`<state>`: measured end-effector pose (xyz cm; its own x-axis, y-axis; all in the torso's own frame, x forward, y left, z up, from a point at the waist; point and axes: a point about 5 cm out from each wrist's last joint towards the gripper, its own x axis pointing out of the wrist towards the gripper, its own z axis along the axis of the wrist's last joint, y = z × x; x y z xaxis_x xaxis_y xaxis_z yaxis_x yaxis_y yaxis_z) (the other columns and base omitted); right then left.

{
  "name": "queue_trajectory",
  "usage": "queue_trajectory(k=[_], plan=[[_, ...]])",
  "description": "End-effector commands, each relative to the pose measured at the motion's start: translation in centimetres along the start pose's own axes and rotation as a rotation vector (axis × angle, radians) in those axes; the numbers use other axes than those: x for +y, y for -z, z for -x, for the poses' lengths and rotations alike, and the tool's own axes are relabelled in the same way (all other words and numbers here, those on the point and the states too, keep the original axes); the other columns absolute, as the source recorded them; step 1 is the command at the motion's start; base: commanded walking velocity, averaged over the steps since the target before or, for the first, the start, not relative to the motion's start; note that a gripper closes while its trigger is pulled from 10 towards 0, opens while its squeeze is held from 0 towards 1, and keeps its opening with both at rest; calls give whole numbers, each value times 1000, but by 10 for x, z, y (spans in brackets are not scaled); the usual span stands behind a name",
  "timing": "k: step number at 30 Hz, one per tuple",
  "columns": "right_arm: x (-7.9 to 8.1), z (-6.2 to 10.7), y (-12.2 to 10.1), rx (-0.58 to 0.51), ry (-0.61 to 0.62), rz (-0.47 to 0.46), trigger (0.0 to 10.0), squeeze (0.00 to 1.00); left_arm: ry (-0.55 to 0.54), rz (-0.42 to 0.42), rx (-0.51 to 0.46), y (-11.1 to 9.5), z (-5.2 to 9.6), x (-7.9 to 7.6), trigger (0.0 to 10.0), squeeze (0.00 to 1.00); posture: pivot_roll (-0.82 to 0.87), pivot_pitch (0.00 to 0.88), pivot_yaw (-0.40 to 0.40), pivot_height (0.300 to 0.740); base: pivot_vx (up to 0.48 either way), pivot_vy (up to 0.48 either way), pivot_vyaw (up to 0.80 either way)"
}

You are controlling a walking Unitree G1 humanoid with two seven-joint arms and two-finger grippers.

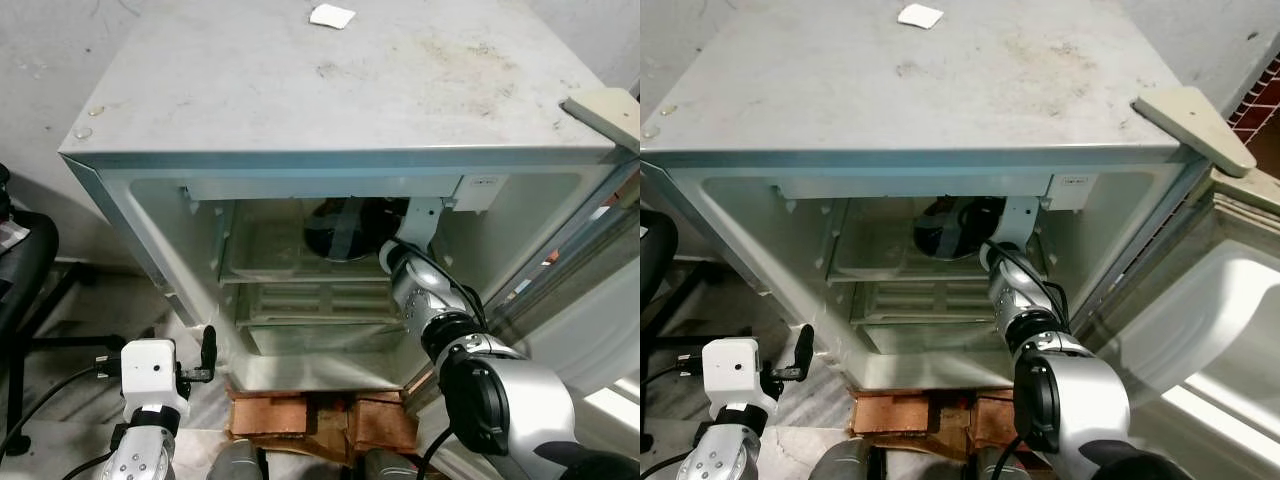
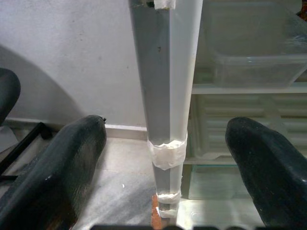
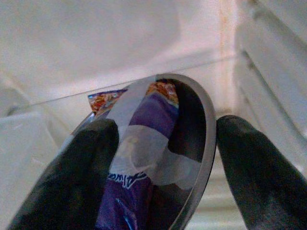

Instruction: Restocking fridge

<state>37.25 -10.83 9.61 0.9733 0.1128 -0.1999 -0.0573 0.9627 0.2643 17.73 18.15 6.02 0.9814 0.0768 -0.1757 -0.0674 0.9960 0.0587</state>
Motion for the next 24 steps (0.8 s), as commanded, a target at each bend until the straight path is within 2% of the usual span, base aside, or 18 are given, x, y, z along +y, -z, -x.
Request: queue_trajectory(k=[1, 2, 4, 5, 8, 10, 13, 18, 22, 23, 24], plan=[[-4, 2, 1, -20, -26, 75, 10000, 1000, -12, -13, 27, 6, 0, 5, 10000, 0, 126, 119, -25, 735, 0, 0, 0], [-4, 2, 1, -20, -26, 75, 10000, 1000, -12, -13, 27, 6, 0, 5, 10000, 0, 126, 119, -25, 735, 0, 0, 0], [-3, 4, 2, -35, -60, 147, 10000, 1000, -5, -18, 24, 6, -4, 4, 10000, 0, 121, 105, -23, 735, 0, 0, 0], [-3, 4, 2, -35, -60, 147, 10000, 1000, -5, -18, 24, 6, -4, 4, 10000, 0, 121, 105, -23, 735, 0, 0, 0], [-5, 6, 9, -7, -64, 222, 10000, 1000, 0, -21, 23, 6, -6, 4, 10000, 0, 121, 97, -22, 735, 0, 0, 0], [-4, 8, 17, 22, -75, 315, 10000, 1000, 3, -24, 23, 6, -7, 4, 10000, 0, 122, 91, -24, 735, 0, 0, 0], [-4, 9, 20, 36, -82, 316, 10000, 1000, 5, -28, 24, 7, -8, 4, 10000, 0, 121, 84, -26, 735, 0, 0, 0], [-3, 9, 17, -2, -82, 236, 10000, 1000, 5, -31, 20, 7, -10, 5, 10000, 0, 122, 68, -29, 735, 0, 0, 0], [-2, 9, 13, -39, -103, 231, 10000, 1000, 5, -29, 10, 6, -12, 5, 10000, 0, 123, 55, -32, 735, 0, 0, 0], [-2, 10, 12, -47, -113, 237, 10000, 365, 3, -26, 6, 6, -12, 5, 10000, 0, 122, 48, -34, 735, 0, 0, 0], [-2, 11, 12, -66, -133, 240, 10000, 0, -18, -27, 2, 5, -13, 7, 10000, 0, 121, 41, -35, 735, 0, 0, 0]])
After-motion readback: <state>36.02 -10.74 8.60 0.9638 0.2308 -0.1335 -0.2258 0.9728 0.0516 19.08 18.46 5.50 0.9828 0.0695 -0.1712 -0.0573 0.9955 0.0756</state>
